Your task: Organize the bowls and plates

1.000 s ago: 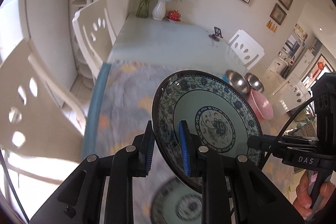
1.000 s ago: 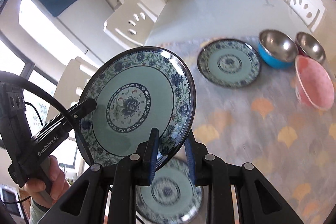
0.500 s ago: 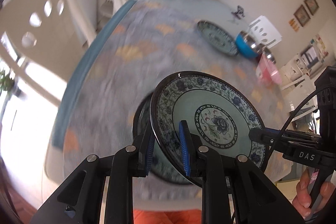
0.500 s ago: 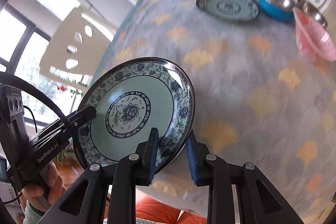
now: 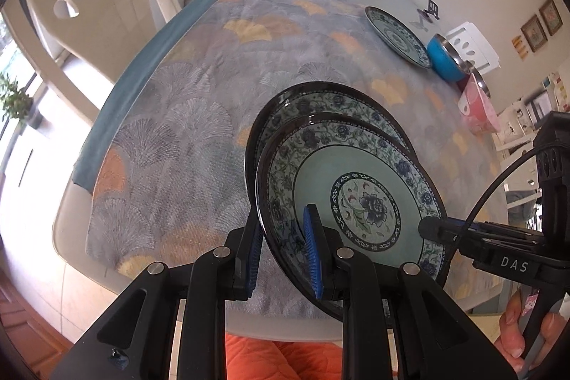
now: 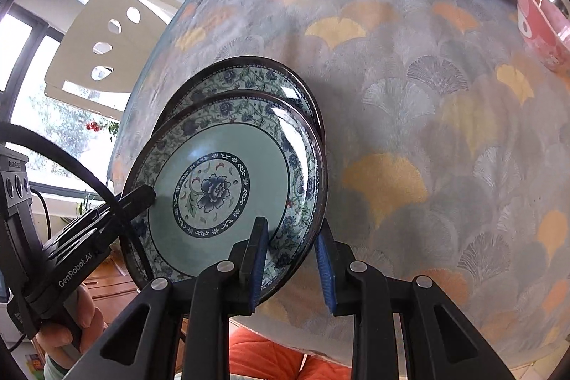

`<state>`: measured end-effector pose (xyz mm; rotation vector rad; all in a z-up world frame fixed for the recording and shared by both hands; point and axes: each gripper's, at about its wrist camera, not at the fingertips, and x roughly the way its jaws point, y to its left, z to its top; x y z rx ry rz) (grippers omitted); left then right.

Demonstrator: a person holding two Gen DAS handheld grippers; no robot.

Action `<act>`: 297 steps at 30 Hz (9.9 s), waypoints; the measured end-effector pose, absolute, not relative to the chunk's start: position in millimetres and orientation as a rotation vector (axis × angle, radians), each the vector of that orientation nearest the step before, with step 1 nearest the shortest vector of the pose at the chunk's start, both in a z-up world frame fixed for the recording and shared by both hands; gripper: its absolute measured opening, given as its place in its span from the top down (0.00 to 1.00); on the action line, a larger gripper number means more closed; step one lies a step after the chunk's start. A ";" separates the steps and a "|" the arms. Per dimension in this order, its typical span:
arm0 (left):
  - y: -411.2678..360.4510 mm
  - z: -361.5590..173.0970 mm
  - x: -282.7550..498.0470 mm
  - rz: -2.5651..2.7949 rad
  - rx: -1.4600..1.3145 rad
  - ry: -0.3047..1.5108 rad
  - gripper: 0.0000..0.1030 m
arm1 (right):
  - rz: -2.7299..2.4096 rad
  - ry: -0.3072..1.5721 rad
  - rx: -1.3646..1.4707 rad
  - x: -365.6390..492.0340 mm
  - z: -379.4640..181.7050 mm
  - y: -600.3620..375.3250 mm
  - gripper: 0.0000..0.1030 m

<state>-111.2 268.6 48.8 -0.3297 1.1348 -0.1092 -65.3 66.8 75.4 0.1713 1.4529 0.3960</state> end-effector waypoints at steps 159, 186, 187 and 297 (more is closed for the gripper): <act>284.0 53.8 -102.9 -0.107 -0.476 1.133 0.86 | 0.443 1.430 0.168 -57.1 84.0 73.7 0.70; 265.7 154.6 32.1 -0.247 -0.314 0.940 0.85 | 0.287 1.309 0.279 6.8 149.7 20.8 0.70; 254.6 158.3 43.7 -0.289 -0.299 0.936 0.85 | 0.260 1.297 0.287 12.1 153.7 13.2 0.70; -9.0 77.6 -83.8 -0.539 -0.243 1.207 0.88 | 0.021 1.353 0.413 -113.8 106.9 -194.4 0.87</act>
